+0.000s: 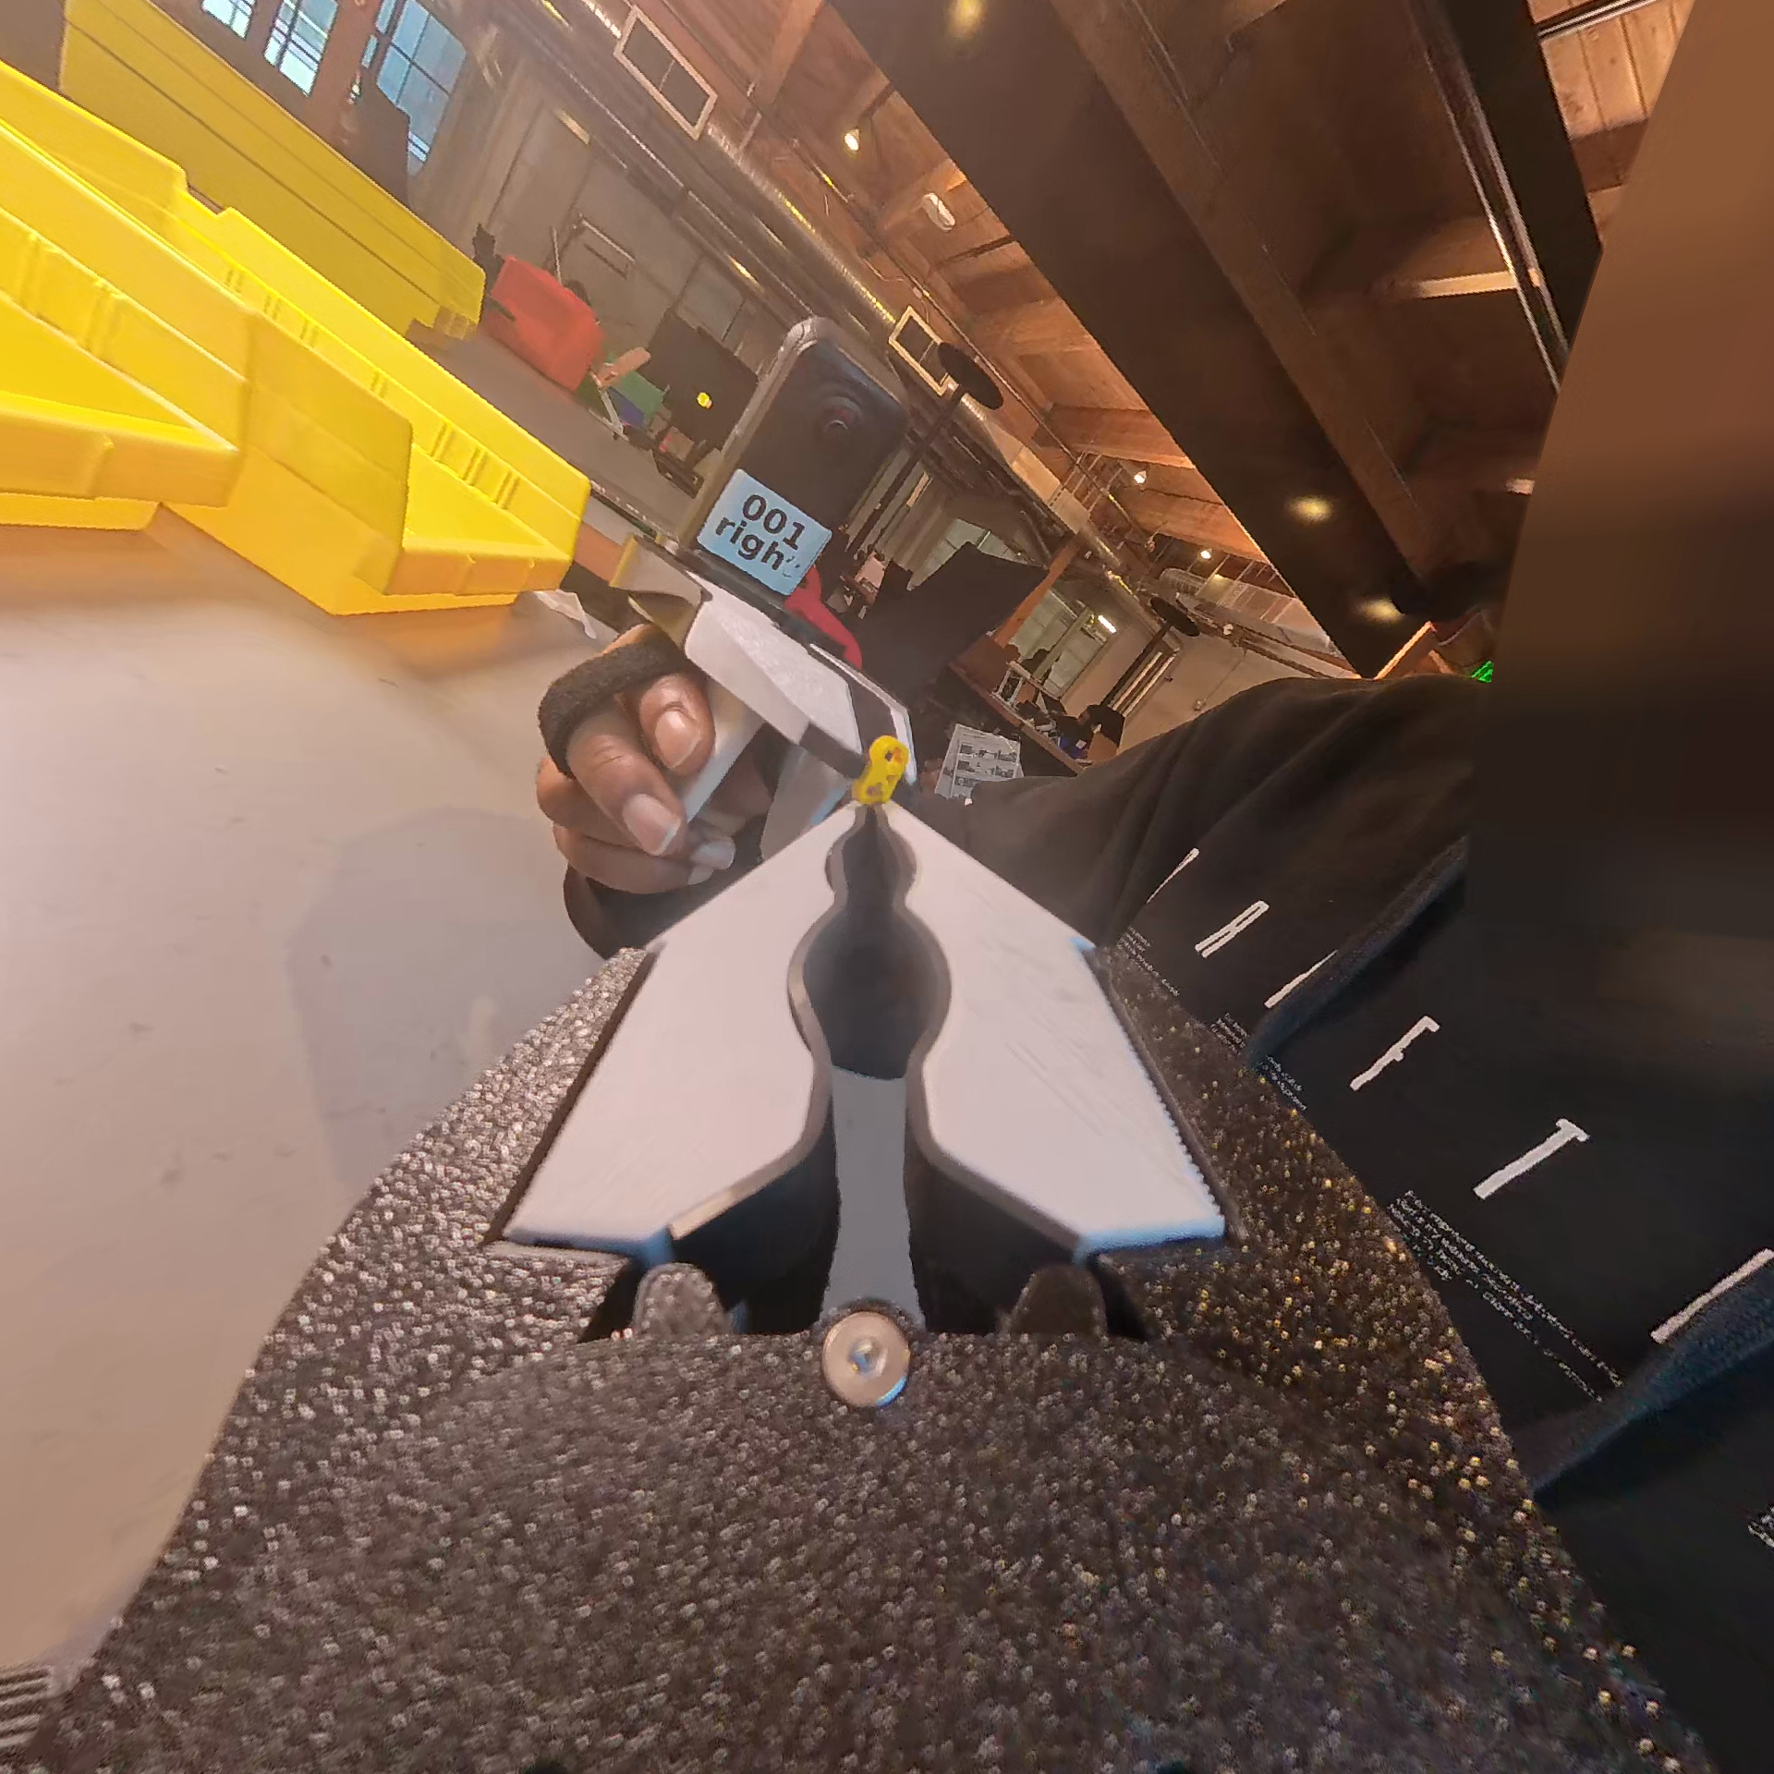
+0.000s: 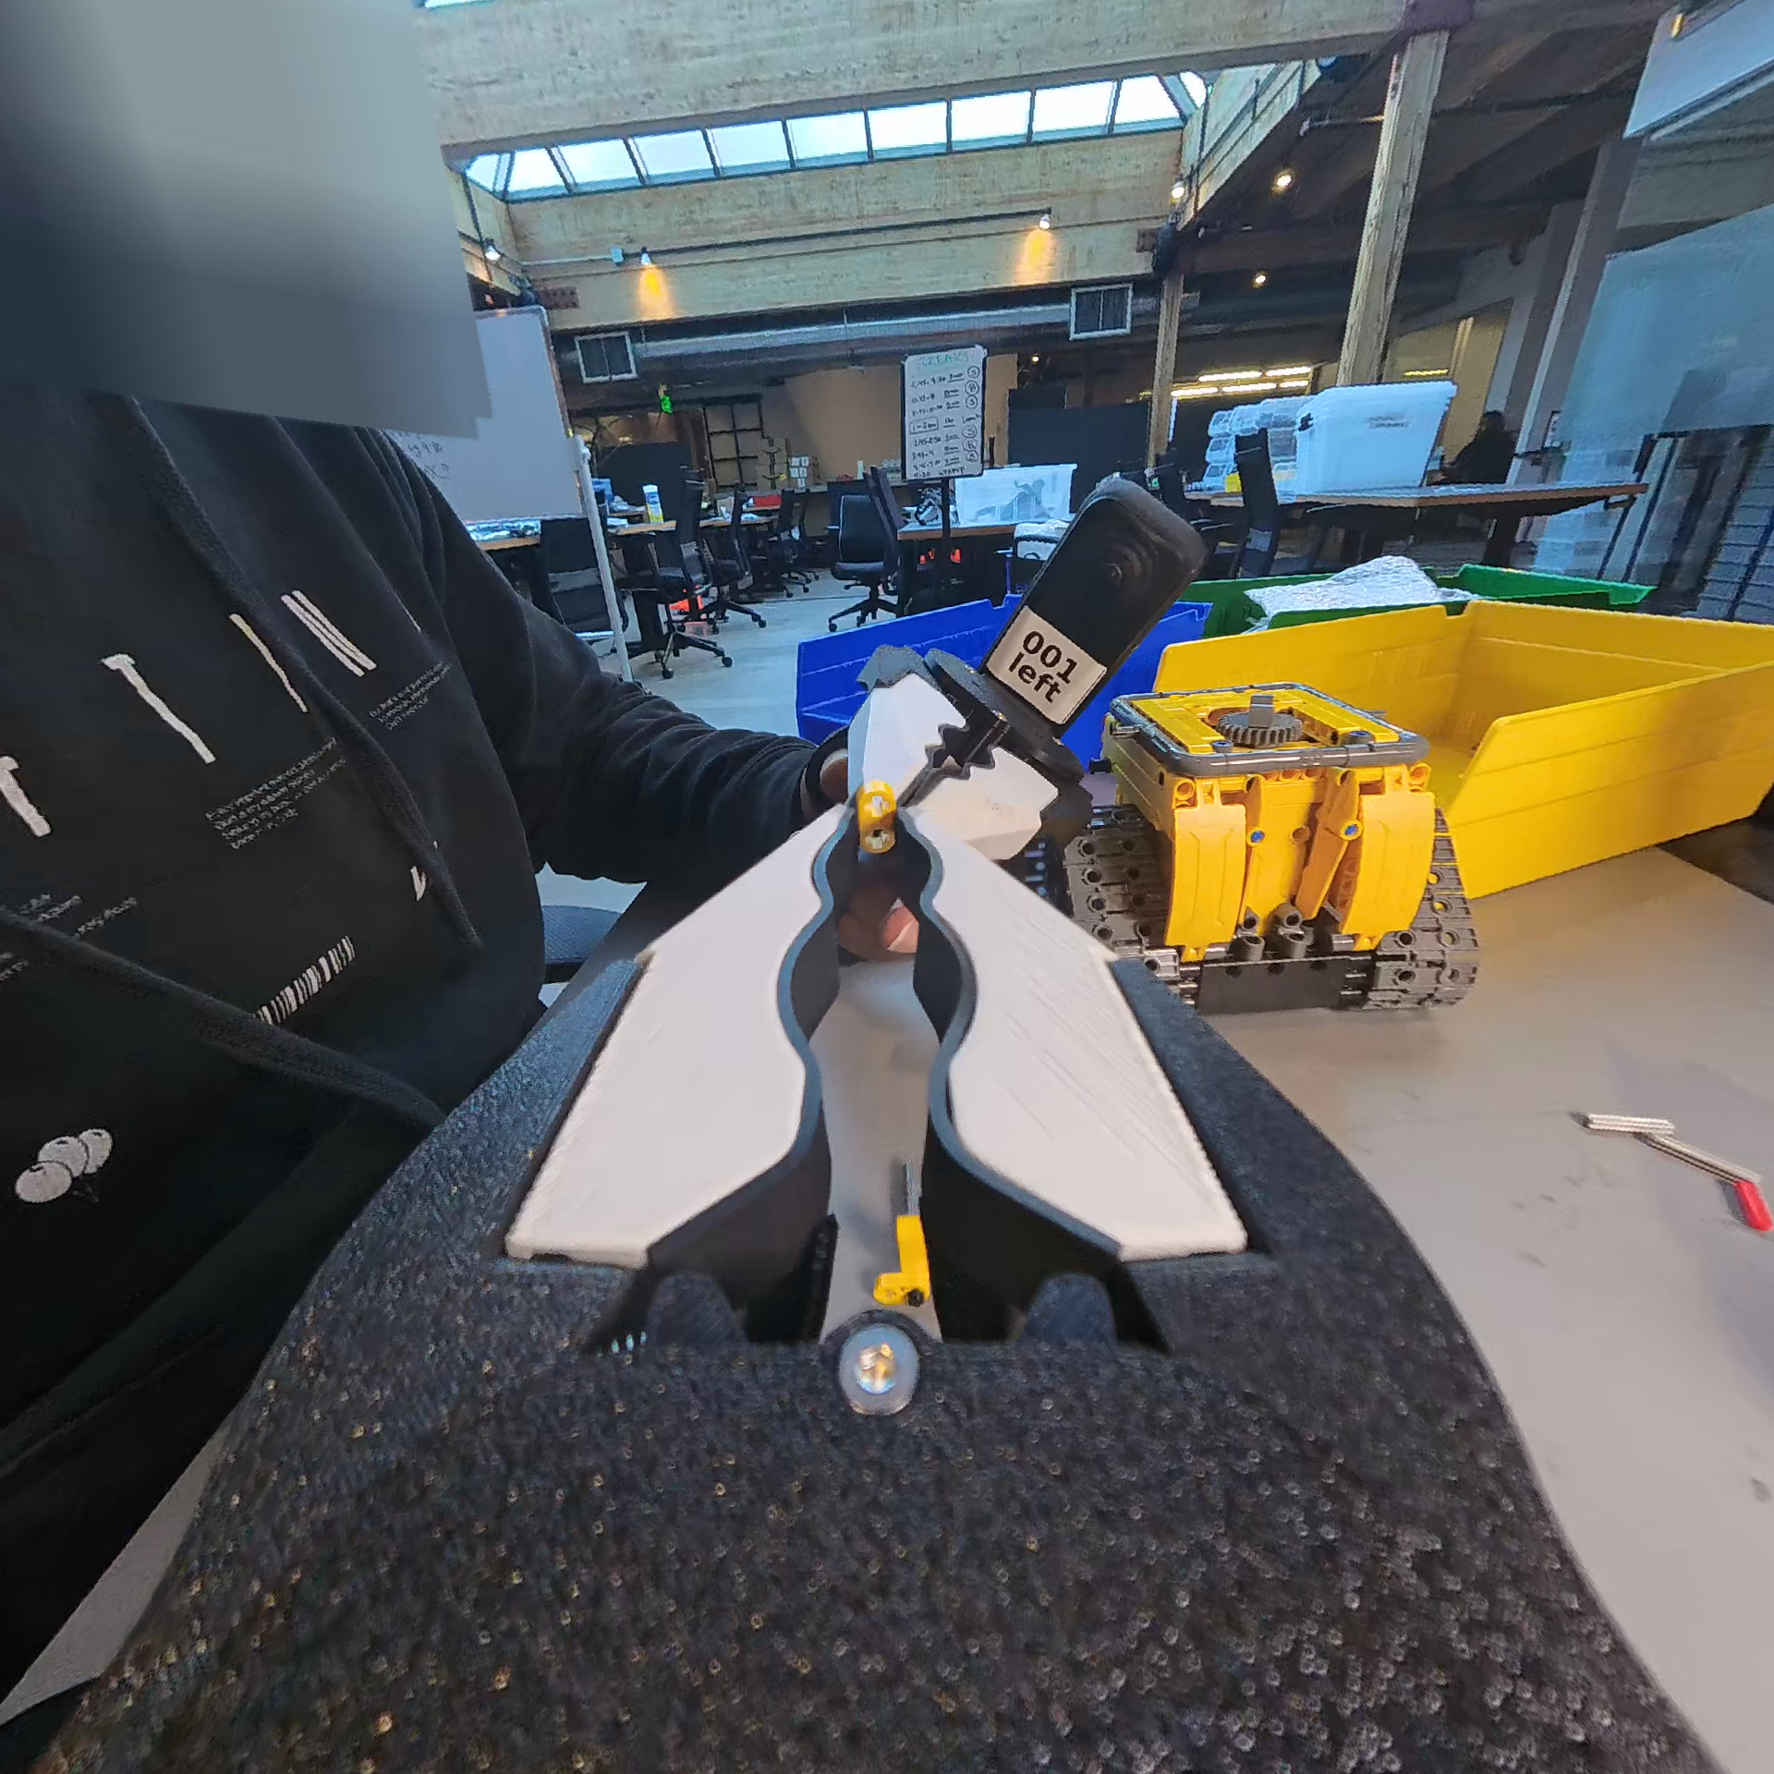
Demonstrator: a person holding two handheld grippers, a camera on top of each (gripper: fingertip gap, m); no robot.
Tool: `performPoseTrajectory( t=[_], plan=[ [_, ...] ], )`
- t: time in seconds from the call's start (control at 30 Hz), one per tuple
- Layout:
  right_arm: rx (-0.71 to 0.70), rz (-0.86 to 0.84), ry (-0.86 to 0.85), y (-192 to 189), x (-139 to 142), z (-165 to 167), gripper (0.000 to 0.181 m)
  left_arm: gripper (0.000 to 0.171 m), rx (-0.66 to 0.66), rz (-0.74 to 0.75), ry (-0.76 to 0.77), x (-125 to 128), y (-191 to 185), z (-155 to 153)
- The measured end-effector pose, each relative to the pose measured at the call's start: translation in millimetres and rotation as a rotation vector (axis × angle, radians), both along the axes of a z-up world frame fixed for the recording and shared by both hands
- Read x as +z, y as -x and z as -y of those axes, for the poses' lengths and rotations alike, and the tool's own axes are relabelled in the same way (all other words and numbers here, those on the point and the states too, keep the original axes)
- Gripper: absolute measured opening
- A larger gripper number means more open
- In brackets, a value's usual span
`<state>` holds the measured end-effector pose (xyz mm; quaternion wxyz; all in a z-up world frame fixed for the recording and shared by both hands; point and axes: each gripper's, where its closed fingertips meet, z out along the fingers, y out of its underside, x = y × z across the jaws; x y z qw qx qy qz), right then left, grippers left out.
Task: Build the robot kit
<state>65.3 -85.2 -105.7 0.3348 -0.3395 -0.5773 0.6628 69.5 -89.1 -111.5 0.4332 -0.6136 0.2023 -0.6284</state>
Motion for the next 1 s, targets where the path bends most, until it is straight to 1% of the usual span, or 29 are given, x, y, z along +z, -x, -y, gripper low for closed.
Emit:
performPoseTrajectory(
  t=[0.07,0.1,0.17,0.23,0.33,0.5,1.0],
  plan=[
    [0.003,-0.009,0.015,-1.3,2.1,-1.6,0.008,0.002,0.021,-0.007,0.005,-1.6,1.6,-3.2],
    [0.005,-0.009,0.018,-1.4,2.3,-1.4,0.008,0.007,0.026,-0.009,0.007,-2.1,1.7,-4.1],
    [0.023,0.002,0.012,-0.9,0.3,1.8,0.008,0.012,0.009,0.006,0.011,-0.4,-0.3,-2.8],
    [0.046,0.012,-0.002,-0.5,-2.2,6.9,0.008,0.014,-0.013,0.013,0.010,0.6,-4.1,-0.4],
    [0.048,0.003,0.009,-1.3,-0.3,6.8,0.007,0.008,-0.041,0.034,0.008,3.5,-6.0,3.9],
    [0.050,0.003,0.009,-1.4,-0.3,7.1,0.008,0.004,-0.043,0.033,0.018,2.2,-5.3,3.8],
    [0.030,0.005,0.032,-0.3,0.1,1.6,0.007,0.002,-0.014,0.055,0.027,4.5,0.2,-0.6]
  ],
)
